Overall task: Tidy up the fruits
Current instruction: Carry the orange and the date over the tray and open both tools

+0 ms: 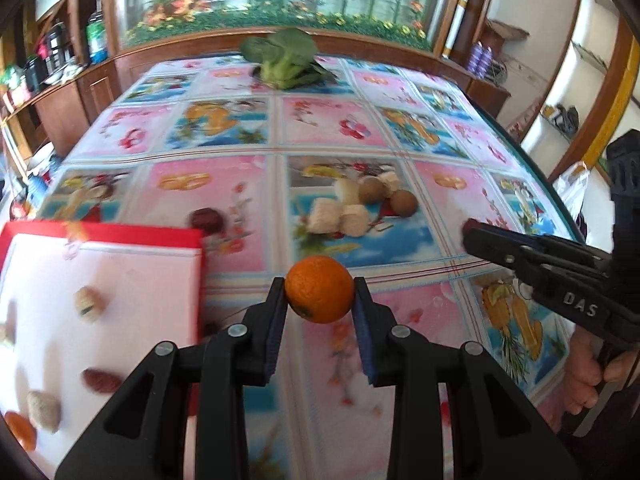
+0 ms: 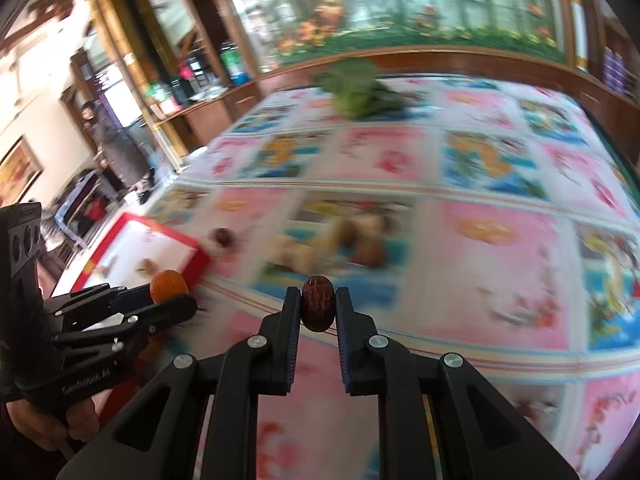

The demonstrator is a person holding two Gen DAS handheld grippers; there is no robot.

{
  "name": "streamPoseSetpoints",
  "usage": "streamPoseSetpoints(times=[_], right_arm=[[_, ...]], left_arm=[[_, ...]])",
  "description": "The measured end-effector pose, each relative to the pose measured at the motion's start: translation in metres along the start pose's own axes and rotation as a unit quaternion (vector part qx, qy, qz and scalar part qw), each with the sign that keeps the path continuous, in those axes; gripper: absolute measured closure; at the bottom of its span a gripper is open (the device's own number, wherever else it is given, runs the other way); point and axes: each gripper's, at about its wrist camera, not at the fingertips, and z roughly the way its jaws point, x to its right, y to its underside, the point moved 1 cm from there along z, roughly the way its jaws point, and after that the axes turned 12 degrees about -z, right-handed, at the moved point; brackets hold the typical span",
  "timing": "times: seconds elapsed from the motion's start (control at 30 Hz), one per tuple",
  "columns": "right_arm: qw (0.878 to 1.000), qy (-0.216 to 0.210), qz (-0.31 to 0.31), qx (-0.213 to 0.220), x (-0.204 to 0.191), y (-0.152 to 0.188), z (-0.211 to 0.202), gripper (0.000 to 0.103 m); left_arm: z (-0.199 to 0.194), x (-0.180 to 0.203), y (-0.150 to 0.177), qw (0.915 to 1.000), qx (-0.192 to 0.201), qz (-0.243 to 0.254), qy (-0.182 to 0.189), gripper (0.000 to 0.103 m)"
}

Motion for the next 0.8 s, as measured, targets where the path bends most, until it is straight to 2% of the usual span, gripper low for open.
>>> streamPoseSetpoints(times=[0.23, 0.37, 0.57, 0.8], right_arm=[[0.997, -0.062, -0.051, 0.004, -0.076, -0.029, 0.028, 0.088], [0.993, -0.089, -0.074, -0.005, -0.115, -0.042, 0.049, 0.088], [0.991, -0.089, -0.099, -0.026, -0.153, -0.053, 0.081, 0.088], [0.989, -0.084, -0.106, -0.056, -0.162, -0.044, 0.101, 0.088]], left_arm=[[-0.052, -0.060, 0.005, 0.9976, 0.042, -0.047, -0.030, 0.069], [-0.077, -0.098, 0.010, 0.9929, 0.067, -0.070, -0.068, 0.069], [-0.088, -0.150, 0.012, 0.9846, 0.079, -0.113, -0.107, 0.069], [-0.083, -0.191, 0.023, 0.9778, 0.058, -0.153, -0.131, 0.069]])
